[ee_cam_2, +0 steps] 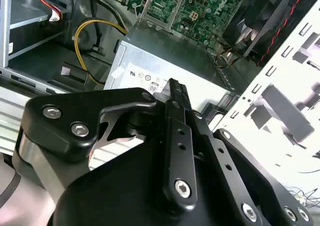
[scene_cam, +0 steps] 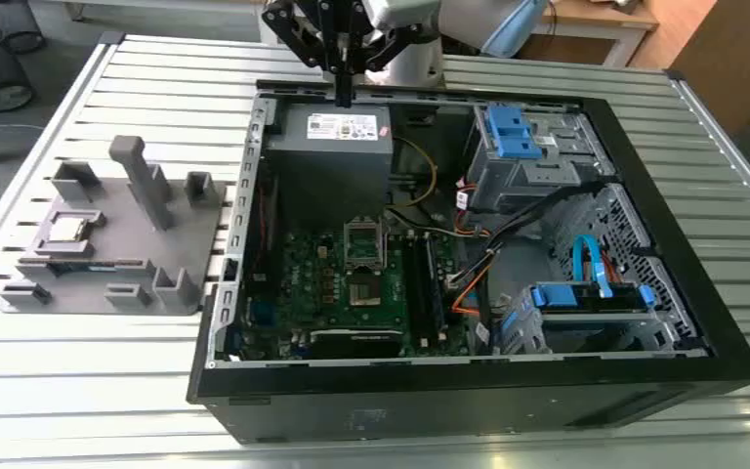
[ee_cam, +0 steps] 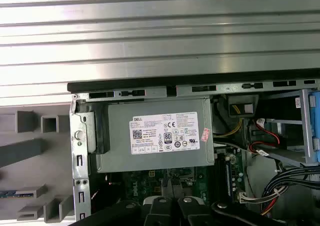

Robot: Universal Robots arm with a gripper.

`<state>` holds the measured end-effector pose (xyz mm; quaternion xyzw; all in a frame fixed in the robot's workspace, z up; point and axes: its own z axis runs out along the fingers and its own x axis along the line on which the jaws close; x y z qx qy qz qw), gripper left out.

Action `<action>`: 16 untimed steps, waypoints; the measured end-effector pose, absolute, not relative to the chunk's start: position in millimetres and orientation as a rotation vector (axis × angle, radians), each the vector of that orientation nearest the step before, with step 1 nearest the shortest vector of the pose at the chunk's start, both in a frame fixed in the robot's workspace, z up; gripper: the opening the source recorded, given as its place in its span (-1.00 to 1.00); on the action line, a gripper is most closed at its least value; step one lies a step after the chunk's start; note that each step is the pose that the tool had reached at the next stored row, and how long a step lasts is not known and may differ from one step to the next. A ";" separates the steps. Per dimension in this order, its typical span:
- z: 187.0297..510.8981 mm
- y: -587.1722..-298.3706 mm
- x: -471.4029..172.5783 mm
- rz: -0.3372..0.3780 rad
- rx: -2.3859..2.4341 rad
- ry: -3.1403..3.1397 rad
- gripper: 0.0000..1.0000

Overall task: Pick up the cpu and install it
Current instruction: 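Reach for the cpu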

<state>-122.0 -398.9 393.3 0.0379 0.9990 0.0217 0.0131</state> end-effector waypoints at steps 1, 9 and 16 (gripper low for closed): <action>393.3 -398.9 -122.0 0.068 0.118 3.112 -0.79; 393.3 -398.9 -122.5 0.068 0.118 3.113 -0.79; 393.3 -398.9 -127.6 0.067 0.118 3.113 -0.79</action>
